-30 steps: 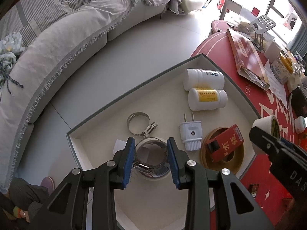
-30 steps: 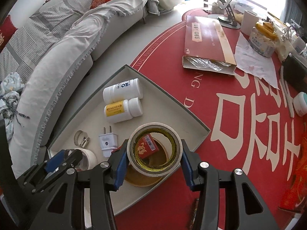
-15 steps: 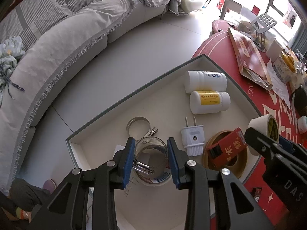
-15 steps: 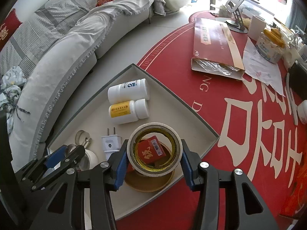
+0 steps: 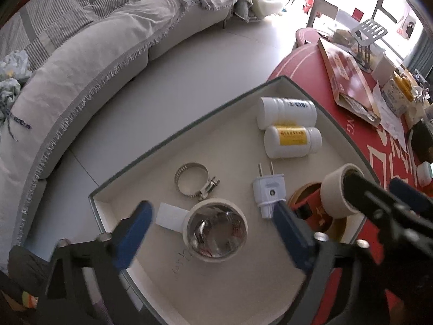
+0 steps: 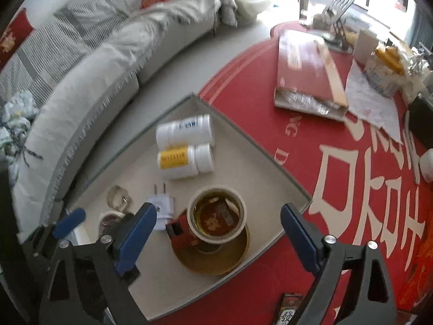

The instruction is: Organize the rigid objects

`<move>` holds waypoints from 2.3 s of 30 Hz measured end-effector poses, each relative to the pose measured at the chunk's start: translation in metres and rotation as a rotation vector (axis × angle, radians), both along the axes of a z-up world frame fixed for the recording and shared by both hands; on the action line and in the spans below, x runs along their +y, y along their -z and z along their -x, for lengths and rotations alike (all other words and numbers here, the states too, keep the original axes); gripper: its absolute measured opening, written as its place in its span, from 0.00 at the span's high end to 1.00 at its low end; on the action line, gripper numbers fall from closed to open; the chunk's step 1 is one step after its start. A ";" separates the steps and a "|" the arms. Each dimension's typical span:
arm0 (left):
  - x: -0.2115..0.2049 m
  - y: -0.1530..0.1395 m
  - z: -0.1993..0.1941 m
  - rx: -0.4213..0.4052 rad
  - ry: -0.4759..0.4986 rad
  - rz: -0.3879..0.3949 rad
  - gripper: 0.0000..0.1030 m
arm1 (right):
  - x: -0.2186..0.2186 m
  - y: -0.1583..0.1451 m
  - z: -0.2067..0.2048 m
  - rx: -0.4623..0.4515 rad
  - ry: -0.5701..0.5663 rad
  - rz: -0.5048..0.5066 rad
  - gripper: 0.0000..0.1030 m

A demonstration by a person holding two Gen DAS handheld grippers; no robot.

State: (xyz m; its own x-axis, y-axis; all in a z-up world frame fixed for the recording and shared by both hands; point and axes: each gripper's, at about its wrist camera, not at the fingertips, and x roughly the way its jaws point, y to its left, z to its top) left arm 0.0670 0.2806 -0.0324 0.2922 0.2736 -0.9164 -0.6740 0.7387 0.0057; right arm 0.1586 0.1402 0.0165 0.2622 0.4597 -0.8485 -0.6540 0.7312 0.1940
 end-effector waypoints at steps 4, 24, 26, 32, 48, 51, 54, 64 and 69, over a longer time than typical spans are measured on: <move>-0.006 -0.010 0.005 -0.013 0.003 -0.010 0.00 | -0.013 -0.007 0.000 0.006 0.024 -0.001 0.09; -0.058 -0.016 0.026 0.027 0.119 -0.029 0.00 | -0.118 0.056 0.027 0.119 0.160 0.155 0.09; -0.058 -0.015 0.028 0.031 0.121 -0.026 0.00 | -0.108 0.062 0.030 0.113 0.126 0.172 0.09; -0.058 -0.016 0.034 0.034 0.115 -0.024 0.00 | -0.088 0.071 0.045 0.076 0.047 0.255 0.56; -0.129 -0.021 0.055 0.014 0.333 -0.034 0.00 | -0.178 0.065 0.136 0.028 -0.175 0.185 0.22; -0.159 -0.017 0.058 0.024 0.419 -0.014 0.00 | -0.220 0.054 0.127 0.039 0.017 0.085 0.04; -0.198 -0.007 0.055 0.046 0.548 -0.042 0.00 | -0.262 0.059 0.122 0.095 0.190 0.077 0.04; -0.271 0.025 0.047 0.041 1.066 -0.243 0.00 | -0.313 0.073 0.116 0.224 0.411 0.000 0.04; -0.273 0.043 0.049 0.070 1.185 -0.246 0.00 | -0.317 0.067 0.126 0.215 0.402 -0.008 0.04</move>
